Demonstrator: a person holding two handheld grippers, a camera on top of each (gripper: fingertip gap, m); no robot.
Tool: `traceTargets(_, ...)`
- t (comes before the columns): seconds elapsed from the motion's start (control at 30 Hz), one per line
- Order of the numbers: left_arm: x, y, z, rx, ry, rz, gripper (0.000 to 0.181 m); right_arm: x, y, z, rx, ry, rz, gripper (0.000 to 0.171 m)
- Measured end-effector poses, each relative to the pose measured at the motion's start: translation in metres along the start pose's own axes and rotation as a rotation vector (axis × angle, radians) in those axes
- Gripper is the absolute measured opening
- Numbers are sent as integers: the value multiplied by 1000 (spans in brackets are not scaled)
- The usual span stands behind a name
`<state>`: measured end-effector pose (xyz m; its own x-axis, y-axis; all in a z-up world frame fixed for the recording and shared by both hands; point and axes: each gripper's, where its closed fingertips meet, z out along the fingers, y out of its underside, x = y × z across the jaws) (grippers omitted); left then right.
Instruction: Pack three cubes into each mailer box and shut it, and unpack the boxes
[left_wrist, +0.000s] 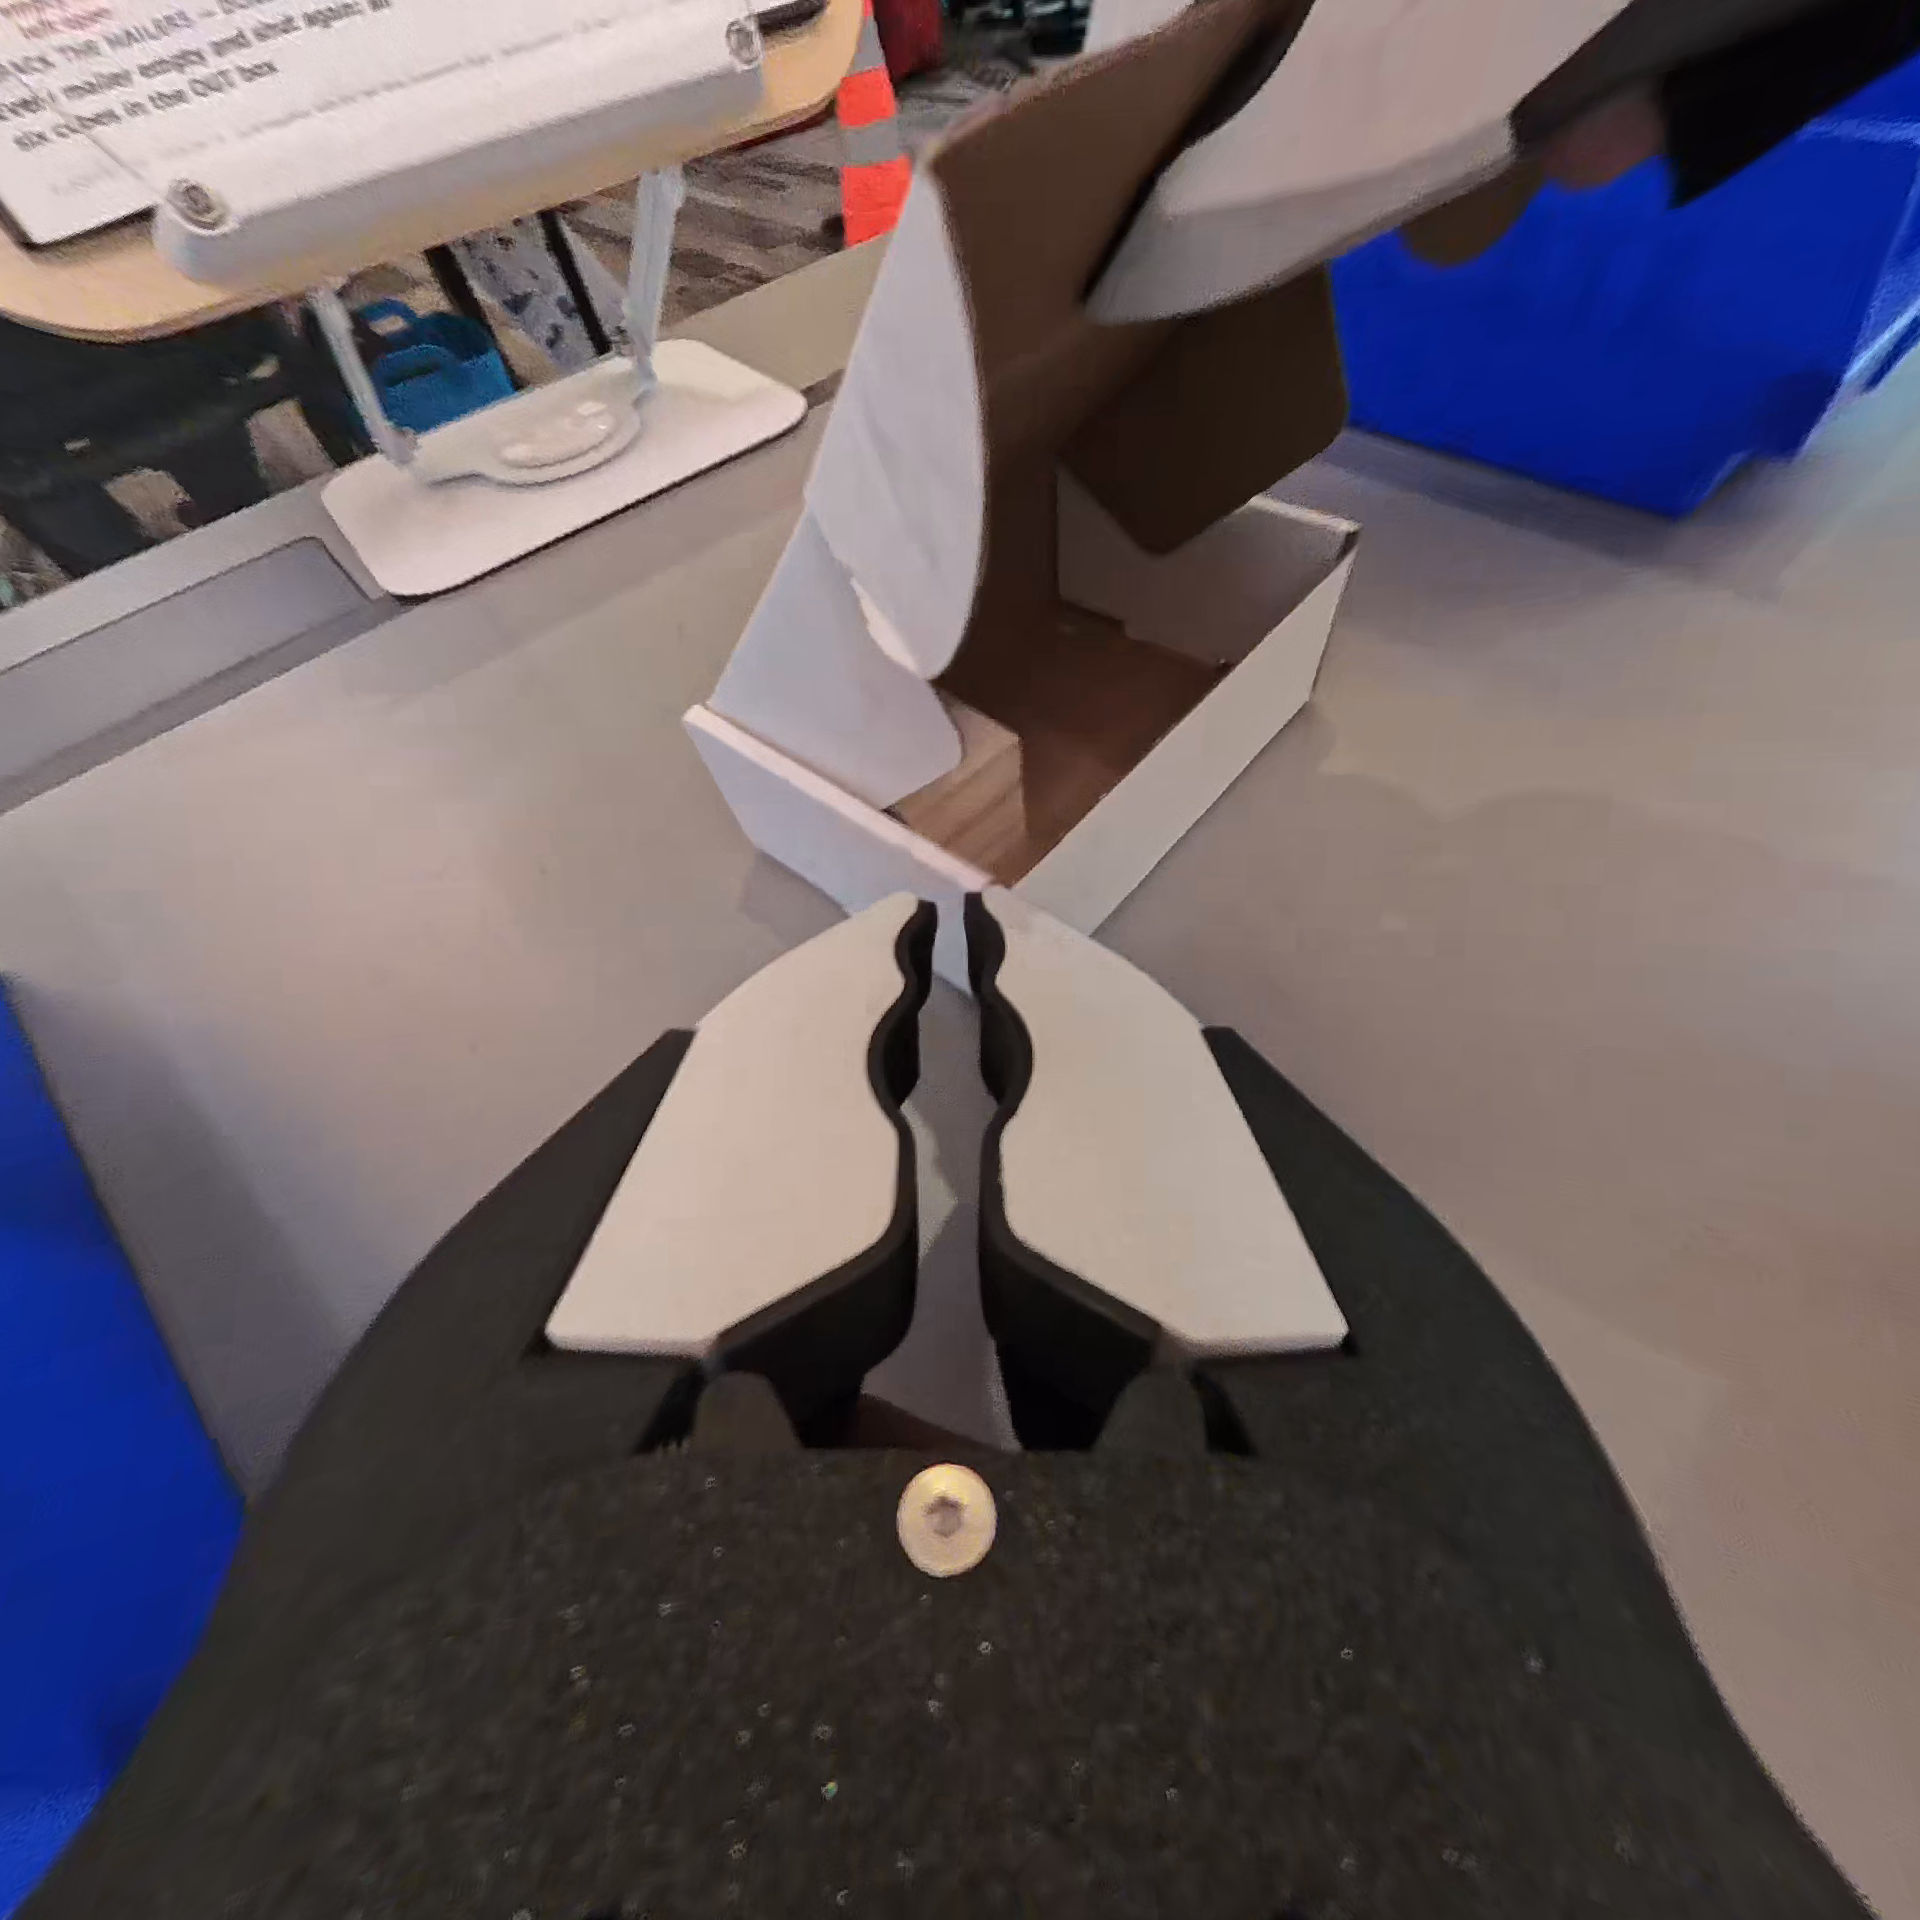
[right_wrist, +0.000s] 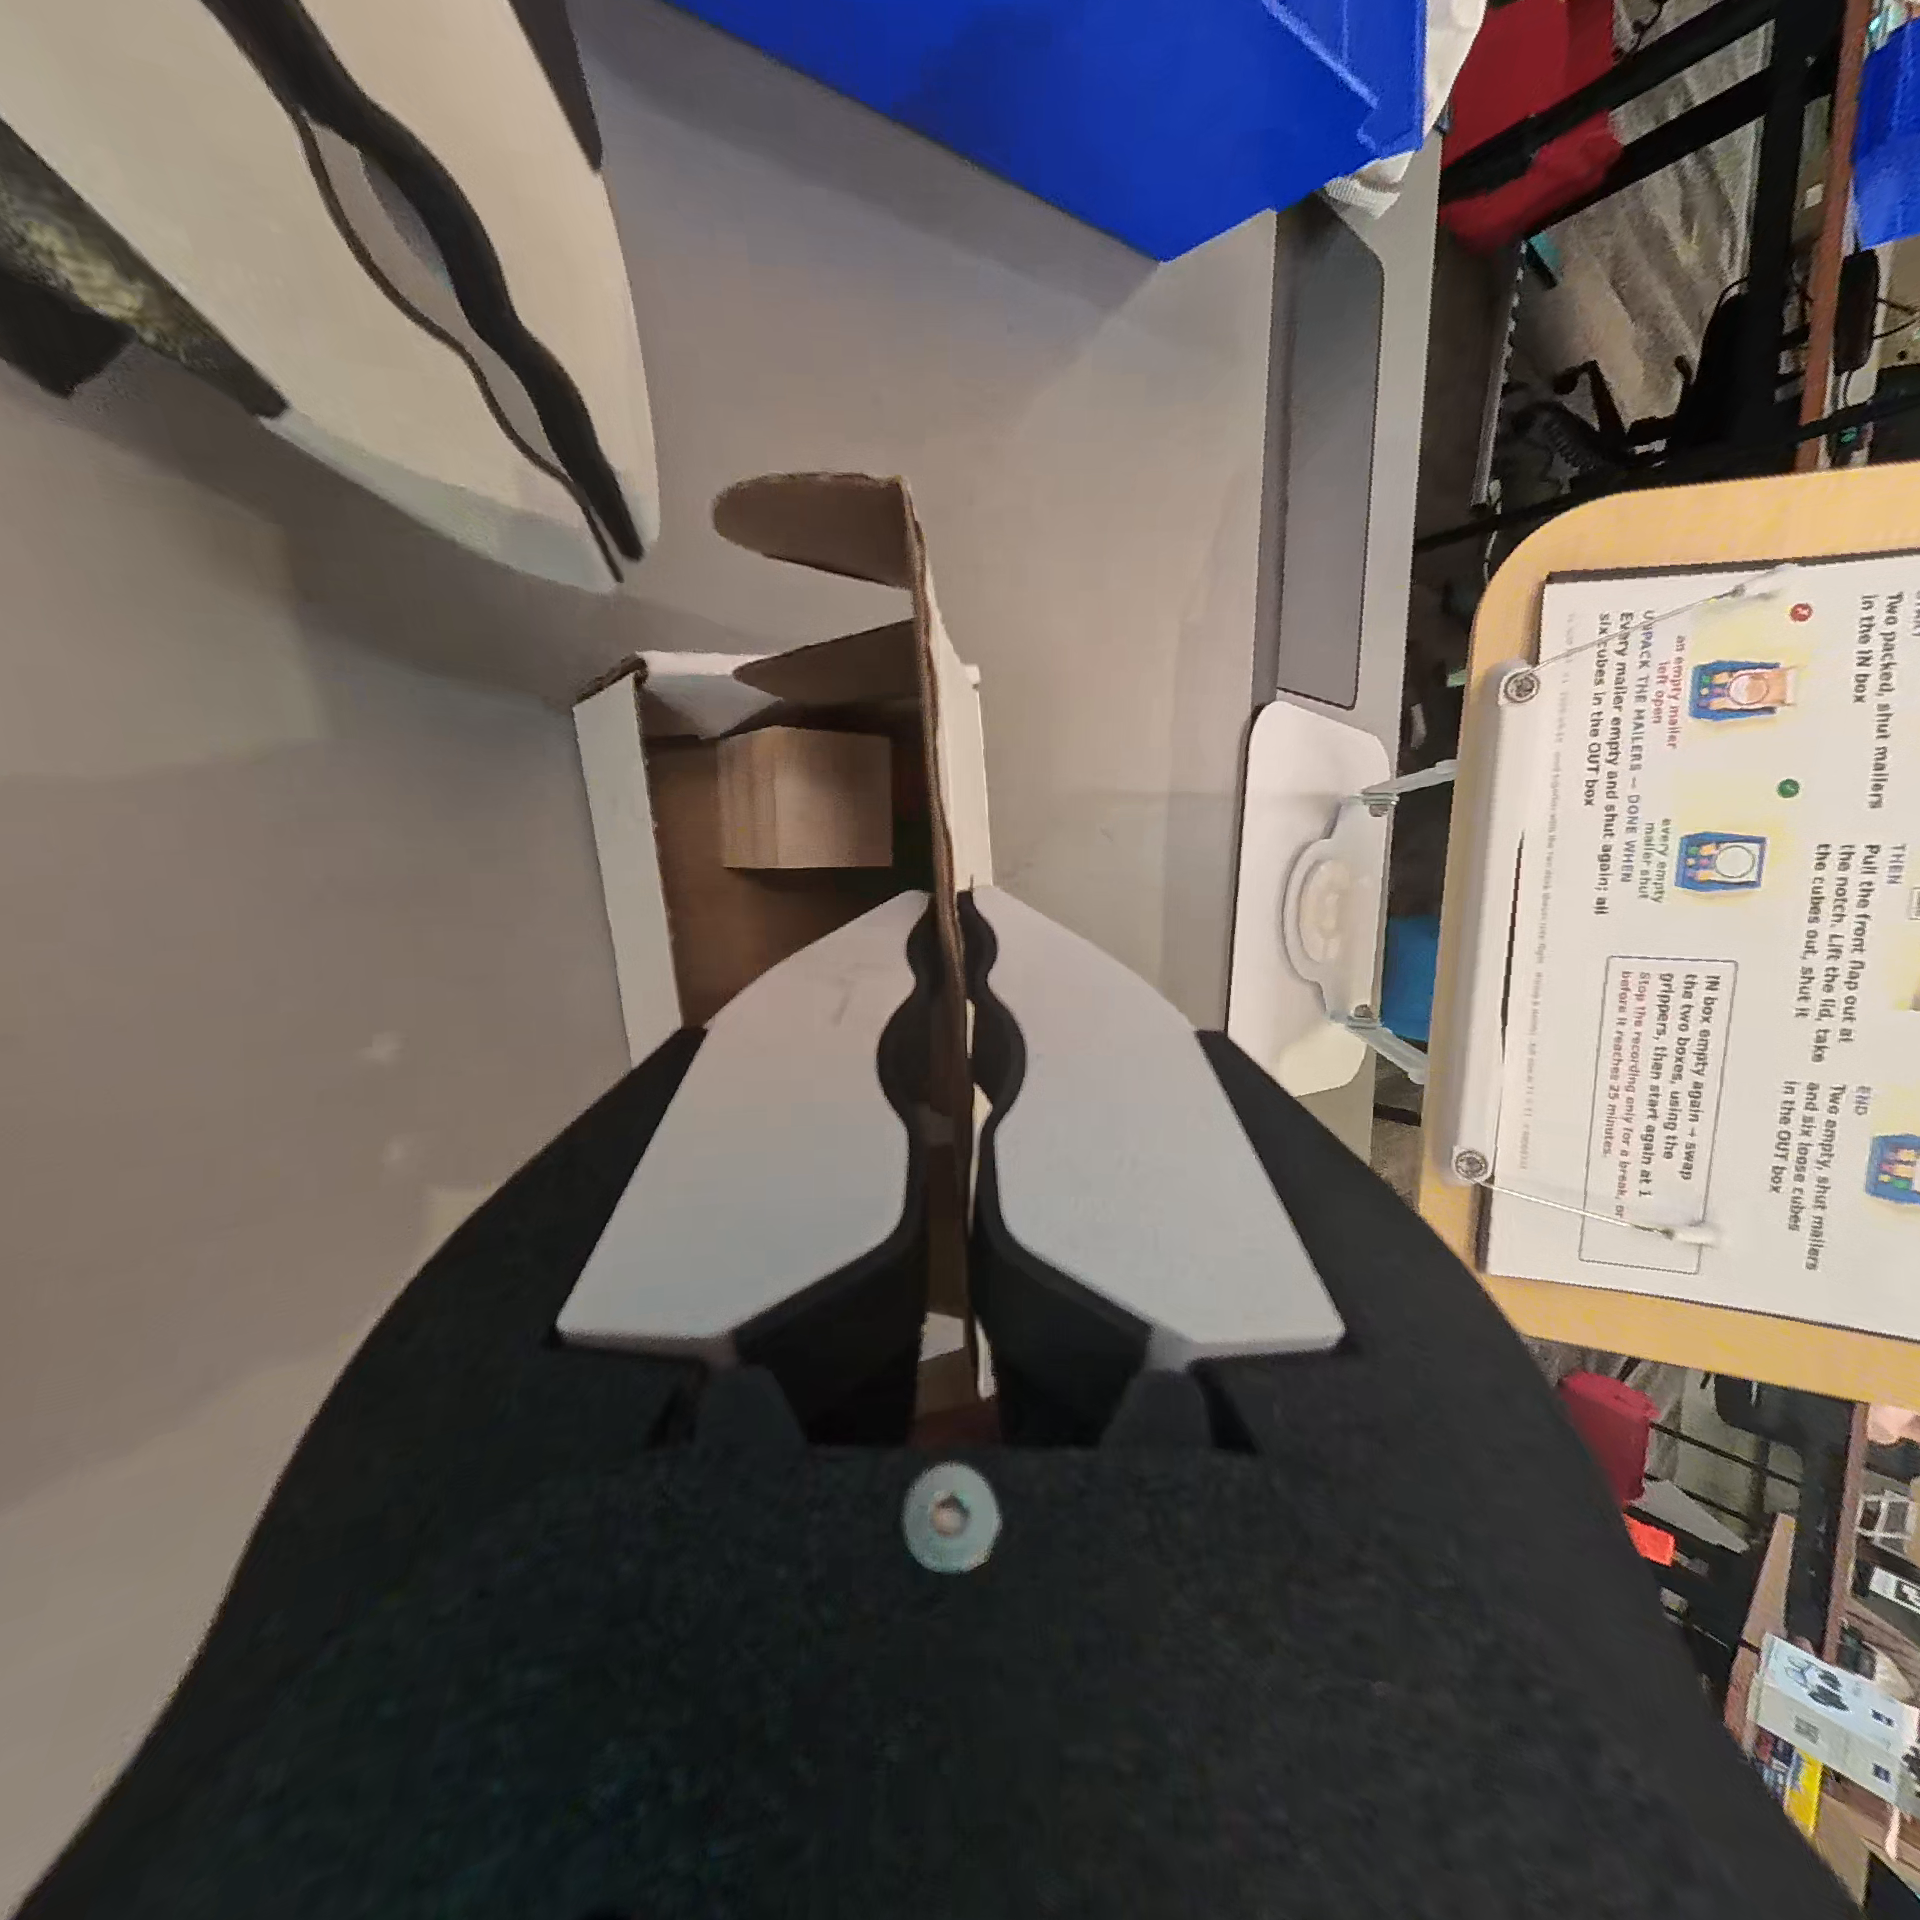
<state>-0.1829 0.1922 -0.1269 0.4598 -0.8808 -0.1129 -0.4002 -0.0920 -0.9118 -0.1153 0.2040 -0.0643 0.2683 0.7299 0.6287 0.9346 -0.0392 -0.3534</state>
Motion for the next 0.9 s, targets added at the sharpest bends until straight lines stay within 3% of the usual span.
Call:
traceTargets(0.13,0,-8,14,4,8,30,6,-1,-6,2,5,-40,-1,2)
traceTargets(0.27,-8,6,35,-86,-4,41,0,2,-10,1,12,-70,-16,2)
traceTargets(0.4,5,8,35,-132,45,53,0,49,-6,6,-32,48,-13,2)
traceTargets(0.5,11,8,36,-143,32,61,0,89,18,32,-185,130,-83,2)
traceTargets(0.6,14,7,37,-160,31,50,0,105,39,71,-286,103,-128,2)
traceTargets(0.77,16,5,41,-154,49,5,0,97,64,132,-340,-36,-36,3)
traceTargets(0.9,21,5,42,-151,65,-34,0,81,64,161,-279,-168,137,7)
